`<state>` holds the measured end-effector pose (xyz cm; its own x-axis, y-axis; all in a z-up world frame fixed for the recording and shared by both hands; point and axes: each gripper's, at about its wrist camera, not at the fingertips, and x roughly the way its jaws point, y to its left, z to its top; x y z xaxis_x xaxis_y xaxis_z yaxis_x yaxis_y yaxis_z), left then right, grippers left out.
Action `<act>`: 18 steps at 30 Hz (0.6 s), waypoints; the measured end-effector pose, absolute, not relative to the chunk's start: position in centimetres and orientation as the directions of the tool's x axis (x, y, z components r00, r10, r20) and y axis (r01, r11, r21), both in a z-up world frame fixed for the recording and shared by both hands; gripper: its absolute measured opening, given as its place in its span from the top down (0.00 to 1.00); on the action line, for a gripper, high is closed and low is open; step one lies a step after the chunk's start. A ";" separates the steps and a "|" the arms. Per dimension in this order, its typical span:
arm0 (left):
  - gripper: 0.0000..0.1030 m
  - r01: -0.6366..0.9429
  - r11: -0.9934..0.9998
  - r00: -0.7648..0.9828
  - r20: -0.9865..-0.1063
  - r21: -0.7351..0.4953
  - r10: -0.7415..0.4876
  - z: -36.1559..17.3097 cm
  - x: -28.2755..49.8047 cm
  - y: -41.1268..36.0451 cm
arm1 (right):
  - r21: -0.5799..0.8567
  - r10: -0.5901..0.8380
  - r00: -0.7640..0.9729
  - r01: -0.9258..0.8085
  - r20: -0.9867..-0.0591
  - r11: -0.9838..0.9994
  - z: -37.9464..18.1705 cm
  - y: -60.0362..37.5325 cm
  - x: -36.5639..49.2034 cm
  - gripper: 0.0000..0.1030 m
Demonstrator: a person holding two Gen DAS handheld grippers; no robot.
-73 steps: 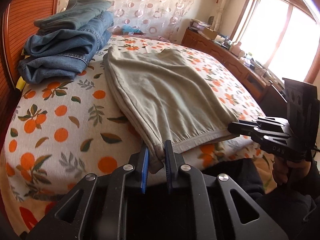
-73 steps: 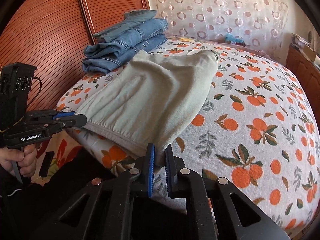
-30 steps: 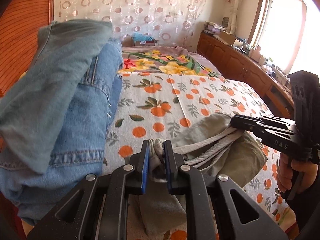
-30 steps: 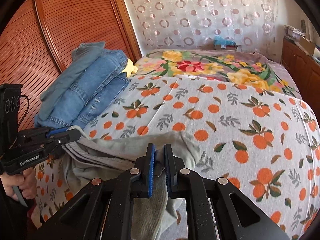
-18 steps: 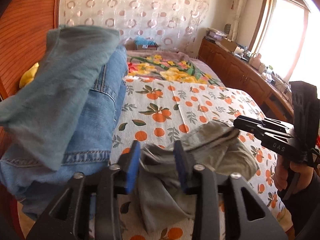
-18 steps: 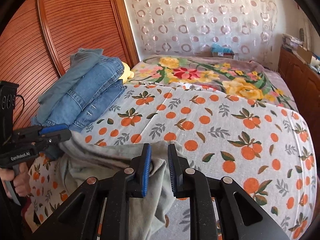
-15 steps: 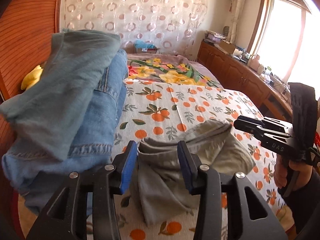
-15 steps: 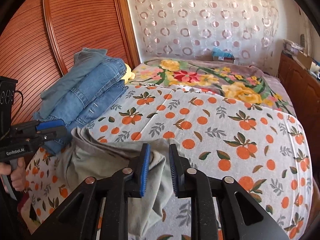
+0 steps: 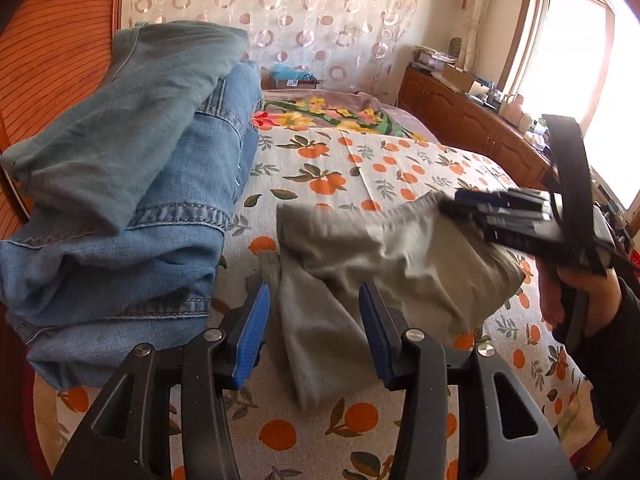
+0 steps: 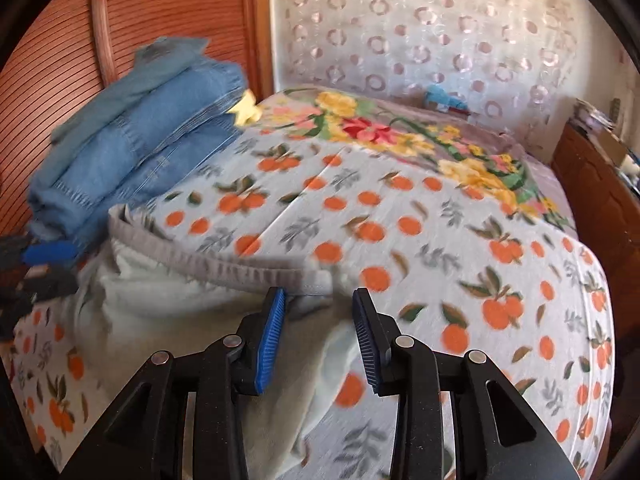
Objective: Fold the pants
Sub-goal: 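Fold the hem over toward the waistband with the left tool and release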
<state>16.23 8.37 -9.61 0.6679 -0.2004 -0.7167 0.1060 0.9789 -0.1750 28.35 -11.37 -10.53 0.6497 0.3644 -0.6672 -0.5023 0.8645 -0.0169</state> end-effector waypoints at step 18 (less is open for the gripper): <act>0.54 0.113 0.985 0.651 -0.740 -0.130 -0.172 -11.8 12.0 8.2 | 0.086 0.480 0.585 -0.573 -0.654 0.815 -11.0 -17.6 19.3 0.64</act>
